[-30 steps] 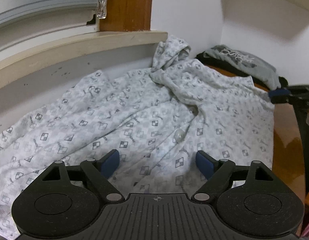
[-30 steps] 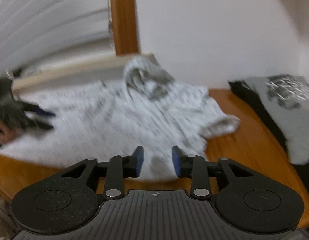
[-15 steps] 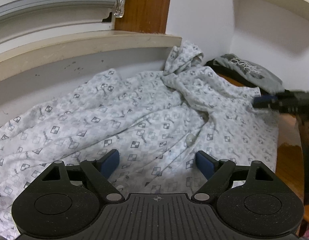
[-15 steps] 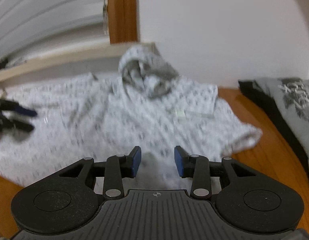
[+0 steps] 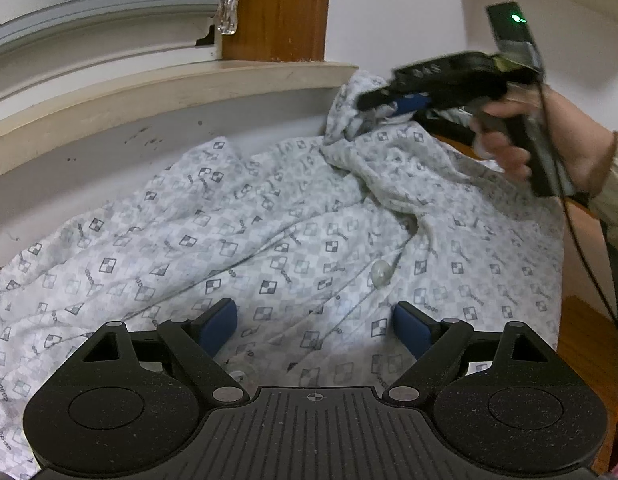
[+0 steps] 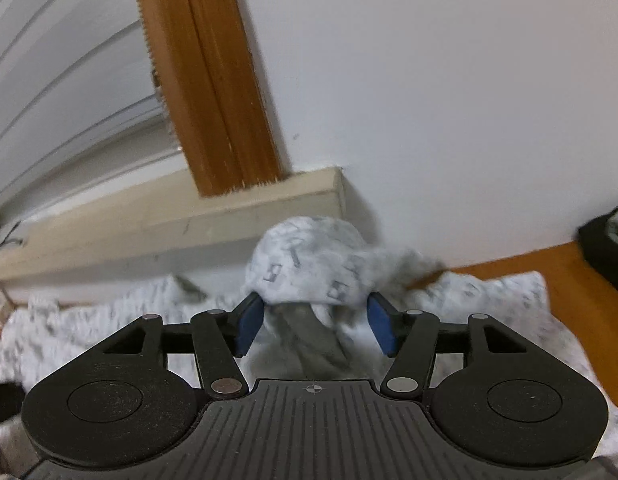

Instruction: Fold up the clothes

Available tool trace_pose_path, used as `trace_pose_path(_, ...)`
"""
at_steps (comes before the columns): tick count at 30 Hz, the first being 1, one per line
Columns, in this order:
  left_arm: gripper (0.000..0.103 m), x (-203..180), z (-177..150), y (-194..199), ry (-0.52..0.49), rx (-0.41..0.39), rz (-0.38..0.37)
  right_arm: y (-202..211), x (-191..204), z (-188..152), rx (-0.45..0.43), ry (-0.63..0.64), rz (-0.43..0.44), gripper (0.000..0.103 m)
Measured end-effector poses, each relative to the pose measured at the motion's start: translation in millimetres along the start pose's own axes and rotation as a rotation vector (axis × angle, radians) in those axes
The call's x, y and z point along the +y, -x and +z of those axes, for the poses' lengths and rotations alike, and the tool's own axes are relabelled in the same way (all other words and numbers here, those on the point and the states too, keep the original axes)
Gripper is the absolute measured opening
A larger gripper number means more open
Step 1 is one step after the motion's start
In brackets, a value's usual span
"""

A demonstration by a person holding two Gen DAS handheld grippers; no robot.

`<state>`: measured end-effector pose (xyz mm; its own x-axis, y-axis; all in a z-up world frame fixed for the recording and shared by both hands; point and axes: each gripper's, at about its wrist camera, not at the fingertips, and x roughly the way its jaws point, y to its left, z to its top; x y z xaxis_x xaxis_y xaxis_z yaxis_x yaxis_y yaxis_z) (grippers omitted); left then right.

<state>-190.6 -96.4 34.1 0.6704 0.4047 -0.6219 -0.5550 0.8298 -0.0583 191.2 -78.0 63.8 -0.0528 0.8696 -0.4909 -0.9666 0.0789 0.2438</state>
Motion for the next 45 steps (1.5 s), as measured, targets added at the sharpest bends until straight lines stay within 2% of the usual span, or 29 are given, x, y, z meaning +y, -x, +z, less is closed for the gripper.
trace_pose_path(2, 0.088, 1, 0, 0, 0.002, -0.001, -0.002, -7, 6, 5, -0.018, -0.002, 0.013, 0.056)
trace_pose_path(4, 0.088, 1, 0, 0, 0.003, -0.001, -0.004, -9, 16, 8, -0.027, 0.015, 0.019, 0.029)
trace_pose_path(5, 0.088, 0, 0, 0, 0.003, -0.001, -0.004, -8, 23, 10, -0.027, 0.036, 0.031, 0.01)
trace_pose_path(9, 0.088, -2, 1, -2, 0.001, 0.001, -0.003, 16, 58, 14, -0.092, 0.147, 0.127, 0.01)
trace_pose_path(12, 0.088, -1, 1, -1, 0.009, -0.004, -0.006, 46, 92, 14, -0.134, 0.196, 0.246, 0.01)
trace_pose_path(13, 0.088, 0, 0, 0, 0.016, -0.013, 0.004, 55, 107, 12, -0.126, 0.224, 0.282, 0.01)
trace_pose_path(16, 0.088, 0, -3, 12, 0.018, -0.054, 0.04, 70, 138, 0, -0.07, 0.3, 0.366, 0.025)
trace_pose_path(18, 0.087, -1, -7, 24, 0.004, -0.081, 0.071, 77, 139, -10, -0.039, 0.3, 0.365, 0.044)
trace_pose_path(20, 0.087, -1, -10, 38, -0.007, -0.096, 0.09, 84, 126, -16, -0.047, 0.278, 0.35, 0.048)
trace_pose_path(24, 0.087, 7, -3, 60, 0.03, -0.139, 0.082, 95, 81, -35, -0.056, 0.22, 0.265, 0.063)
trace_pose_path(25, 0.087, 8, 2, 63, 0.034, -0.15, 0.078, 97, 70, -40, -0.055, 0.213, 0.234, 0.063)
trace_pose_path(28, 0.087, 11, 21, 57, 0.029, -0.147, 0.075, 99, 46, -67, -0.014, 0.252, 0.062, 0.063)
trace_pose_path(31, 0.087, 11, 40, 33, 0.013, -0.096, 0.065, 100, 31, -90, 0.03, 0.273, -0.023, 0.063)
trace_pose_path(33, 0.082, 11, 46, 12, -0.004, -0.046, 0.078, 99, 27, -98, 0.038, 0.284, -0.054, 0.063)
trace_pose_path(36, 0.06, 12, 47, -11, -0.014, -0.007, 0.092, 100, 18, -105, 0.045, 0.275, -0.077, 0.064)
trace_pose_path(37, 0.034, 14, 46, -9, -0.002, -0.019, 0.092, 102, 14, -107, 0.048, 0.265, -0.078, 0.064)
trace_pose_path(38, 0.014, 16, 44, -8, 0.009, -0.031, 0.092, 103, 9, -109, 0.05, 0.255, -0.079, 0.064)
trace_pose_path(39, 0.013, 18, 42, -6, 0.022, -0.046, 0.093, 104, 6, -110, 0.052, 0.247, -0.08, 0.064)
trace_pose_path(41, 0.008, 25, 41, 15, 0.065, -0.128, 0.115, 105, 0, -114, 0.046, 0.247, -0.08, 0.064)
trace_pose_path(45, 0.007, 41, 31, 79, 0.149, -0.294, 0.151, 117, -4, -118, 0.013, 0.25, -0.073, 0.064)
